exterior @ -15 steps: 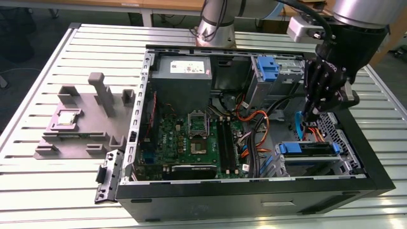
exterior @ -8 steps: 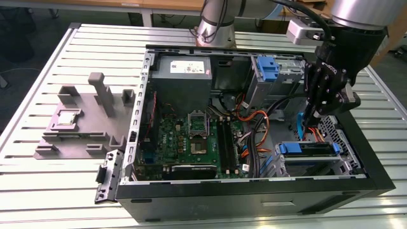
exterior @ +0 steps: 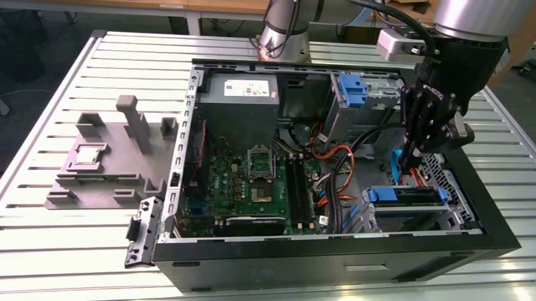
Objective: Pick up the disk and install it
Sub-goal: 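Insert the second disk wire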
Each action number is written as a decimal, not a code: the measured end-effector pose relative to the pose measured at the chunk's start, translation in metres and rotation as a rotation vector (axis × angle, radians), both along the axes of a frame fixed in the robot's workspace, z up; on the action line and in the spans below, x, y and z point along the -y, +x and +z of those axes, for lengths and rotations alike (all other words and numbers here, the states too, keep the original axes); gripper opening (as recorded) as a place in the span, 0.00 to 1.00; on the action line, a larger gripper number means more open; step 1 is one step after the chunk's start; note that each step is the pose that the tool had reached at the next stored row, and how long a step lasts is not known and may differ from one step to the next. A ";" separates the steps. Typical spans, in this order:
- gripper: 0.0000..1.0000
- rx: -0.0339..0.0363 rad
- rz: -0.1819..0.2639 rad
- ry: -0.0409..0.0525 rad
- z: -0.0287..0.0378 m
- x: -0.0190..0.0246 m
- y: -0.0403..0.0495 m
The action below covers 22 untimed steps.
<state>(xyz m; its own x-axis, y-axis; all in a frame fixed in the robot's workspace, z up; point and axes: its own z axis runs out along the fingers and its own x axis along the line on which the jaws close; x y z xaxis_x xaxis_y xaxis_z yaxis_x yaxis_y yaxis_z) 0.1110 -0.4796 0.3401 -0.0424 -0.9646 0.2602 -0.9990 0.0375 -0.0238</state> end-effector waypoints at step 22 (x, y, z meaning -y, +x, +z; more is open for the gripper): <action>0.16 0.0000 0.000 0.0552 -0.0025 0.0188 0.0000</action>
<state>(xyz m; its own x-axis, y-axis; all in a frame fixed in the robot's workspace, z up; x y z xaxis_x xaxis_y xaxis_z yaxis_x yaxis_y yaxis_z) 0.1110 -0.4983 0.3377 -0.0423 -0.9775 0.2065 -0.9990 0.0387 -0.0217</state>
